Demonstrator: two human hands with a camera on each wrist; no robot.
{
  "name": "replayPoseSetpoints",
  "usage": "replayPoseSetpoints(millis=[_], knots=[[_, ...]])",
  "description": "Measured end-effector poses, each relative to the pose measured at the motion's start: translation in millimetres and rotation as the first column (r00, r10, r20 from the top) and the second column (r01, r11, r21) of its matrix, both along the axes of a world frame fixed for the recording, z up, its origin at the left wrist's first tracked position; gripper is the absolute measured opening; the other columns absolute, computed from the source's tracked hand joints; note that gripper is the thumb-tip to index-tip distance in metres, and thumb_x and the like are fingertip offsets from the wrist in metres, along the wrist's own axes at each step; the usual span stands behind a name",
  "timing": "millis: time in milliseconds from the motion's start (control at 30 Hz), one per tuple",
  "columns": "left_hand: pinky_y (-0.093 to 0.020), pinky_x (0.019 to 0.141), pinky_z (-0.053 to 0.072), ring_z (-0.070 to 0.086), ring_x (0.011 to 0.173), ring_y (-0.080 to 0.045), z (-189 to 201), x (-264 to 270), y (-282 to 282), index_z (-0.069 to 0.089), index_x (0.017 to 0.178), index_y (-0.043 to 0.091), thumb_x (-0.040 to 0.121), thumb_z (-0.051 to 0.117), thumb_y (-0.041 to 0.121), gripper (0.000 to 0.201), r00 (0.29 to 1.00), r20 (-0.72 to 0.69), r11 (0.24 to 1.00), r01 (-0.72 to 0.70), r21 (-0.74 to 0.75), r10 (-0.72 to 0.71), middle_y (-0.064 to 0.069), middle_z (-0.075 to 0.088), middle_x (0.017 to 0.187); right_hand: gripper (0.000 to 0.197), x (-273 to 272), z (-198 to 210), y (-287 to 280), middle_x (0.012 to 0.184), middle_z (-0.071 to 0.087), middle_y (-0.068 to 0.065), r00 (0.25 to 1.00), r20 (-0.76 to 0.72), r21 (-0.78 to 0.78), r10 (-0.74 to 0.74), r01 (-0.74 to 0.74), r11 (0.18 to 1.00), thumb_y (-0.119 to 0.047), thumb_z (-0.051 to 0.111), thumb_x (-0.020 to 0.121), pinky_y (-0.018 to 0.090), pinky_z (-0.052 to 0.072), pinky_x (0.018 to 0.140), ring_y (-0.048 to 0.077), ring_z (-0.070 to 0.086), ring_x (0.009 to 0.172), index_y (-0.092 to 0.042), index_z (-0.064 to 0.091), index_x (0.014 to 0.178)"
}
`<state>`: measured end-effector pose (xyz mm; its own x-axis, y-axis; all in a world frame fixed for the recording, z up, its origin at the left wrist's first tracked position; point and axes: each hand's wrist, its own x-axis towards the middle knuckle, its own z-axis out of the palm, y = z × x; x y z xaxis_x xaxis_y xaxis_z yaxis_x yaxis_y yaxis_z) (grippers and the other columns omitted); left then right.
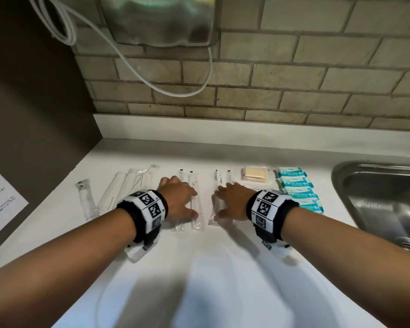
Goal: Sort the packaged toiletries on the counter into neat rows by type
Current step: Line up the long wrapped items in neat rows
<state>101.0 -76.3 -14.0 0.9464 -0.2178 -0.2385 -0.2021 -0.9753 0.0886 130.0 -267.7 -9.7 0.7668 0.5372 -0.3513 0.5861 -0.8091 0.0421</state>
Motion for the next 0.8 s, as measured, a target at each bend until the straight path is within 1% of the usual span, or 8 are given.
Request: replayPoseSetpoints(millis=[67, 133, 300, 367, 433, 467, 633, 800], knots=[[-0.04, 0.098, 0.031, 0.035, 0.113, -0.023, -3.6, -6.9, 7.7, 0.061, 0.116, 0.027, 0.071, 0.056, 0.067, 0.06, 1.0, 0.003, 0.999, 0.028, 0.043, -0.028, 0.006, 0.057, 0.121, 0.063, -5.9, -8.5, 7.4, 0.144, 0.045, 0.01, 1.0, 0.016, -0.012, 0.004, -0.003, 1.0, -0.048, 0.052, 0.091, 0.041, 0.031, 0.113, 0.029, 0.04, 0.134, -0.011, 0.043, 0.141], [-0.04, 0.095, 0.03, 0.037, 0.112, -0.022, -8.3, -8.9, 8.0, 0.064, 0.106, 0.024, 0.07, 0.055, 0.068, 0.057, 0.998, -0.002, 0.997, 0.059, 0.041, -0.059, 0.007, 0.06, 0.113, 0.058, -8.3, -14.0, 13.9, 0.141, 0.046, 0.008, 0.999, 0.022, -0.021, -0.025, 0.026, 0.999, -0.045, 0.053, 0.092, 0.04, 0.027, 0.116, 0.027, 0.039, 0.134, -0.011, 0.046, 0.138], [-0.041, 0.099, 0.028, 0.036, 0.117, -0.024, -13.1, -4.8, -3.5, 0.055, 0.08, 0.022, 0.067, 0.05, 0.076, 0.056, 0.999, -0.024, 1.0, 0.026, -0.009, -0.026, 0.009, 0.057, 0.096, 0.053, -9.6, -16.9, 17.4, 0.133, 0.05, 0.008, 0.998, 0.016, -0.007, -0.06, 0.06, 0.998, -0.043, 0.051, 0.092, 0.04, 0.029, 0.114, 0.028, 0.043, 0.129, -0.01, 0.05, 0.133], [-0.038, 0.101, 0.028, 0.035, 0.121, -0.024, -10.7, -4.1, -9.8, 0.059, 0.096, 0.026, 0.069, 0.052, 0.076, 0.057, 1.0, 0.011, 1.0, 0.006, -0.021, -0.006, 0.007, 0.057, 0.11, 0.052, -8.9, -17.3, 15.8, 0.131, 0.051, 0.009, 0.998, 0.023, 0.007, -0.064, 0.064, 0.998, -0.043, 0.051, 0.092, 0.04, 0.031, 0.112, 0.027, 0.044, 0.127, -0.01, 0.051, 0.131], [-0.036, 0.099, 0.026, 0.036, 0.121, -0.024, -8.8, -2.9, -15.3, 0.055, 0.121, 0.023, 0.072, 0.055, 0.073, 0.07, 0.999, 0.051, 1.0, -0.002, -0.016, 0.003, 0.004, 0.055, 0.122, 0.052, -8.2, -17.3, 15.1, 0.129, 0.052, 0.009, 0.997, 0.026, 0.01, -0.073, 0.073, 0.997, -0.044, 0.051, 0.092, 0.04, 0.032, 0.112, 0.027, 0.045, 0.125, -0.01, 0.051, 0.13], [-0.036, 0.099, 0.027, 0.036, 0.121, -0.024, -8.2, -1.8, -17.0, 0.052, 0.125, 0.022, 0.072, 0.055, 0.073, 0.073, 0.998, 0.066, 1.0, 0.001, -0.007, -0.001, 0.004, 0.055, 0.123, 0.052, -8.0, -17.3, 15.0, 0.128, 0.052, 0.008, 0.997, 0.024, 0.009, -0.078, 0.078, 0.997, -0.045, 0.052, 0.091, 0.04, 0.032, 0.111, 0.026, 0.045, 0.125, -0.01, 0.051, 0.129], [-0.041, 0.104, 0.026, 0.032, 0.127, -0.025, -14.1, 13.0, -17.7, 0.047, 0.136, 0.027, 0.072, 0.056, 0.07, 0.078, 0.999, 0.019, 0.997, 0.035, 0.064, -0.037, 0.004, 0.053, 0.135, 0.053, -6.7, -16.5, 14.2, 0.136, 0.049, 0.01, 0.996, -0.001, -0.011, -0.091, 0.091, 0.996, -0.044, 0.051, 0.092, 0.04, 0.029, 0.114, 0.027, 0.042, 0.13, -0.01, 0.049, 0.132], [-0.044, 0.107, 0.022, 0.026, 0.135, -0.027, -12.9, 25.1, -22.2, 0.046, 0.137, 0.029, 0.073, 0.056, 0.067, 0.075, 0.997, -0.019, 0.988, 0.079, 0.13, -0.077, 0.005, 0.051, 0.139, 0.057, -6.0, -14.0, 11.2, 0.148, 0.041, 0.011, 0.995, -0.024, -0.021, -0.092, 0.091, 0.996, -0.042, 0.051, 0.092, 0.041, 0.024, 0.118, 0.028, 0.035, 0.138, -0.01, 0.045, 0.139]])
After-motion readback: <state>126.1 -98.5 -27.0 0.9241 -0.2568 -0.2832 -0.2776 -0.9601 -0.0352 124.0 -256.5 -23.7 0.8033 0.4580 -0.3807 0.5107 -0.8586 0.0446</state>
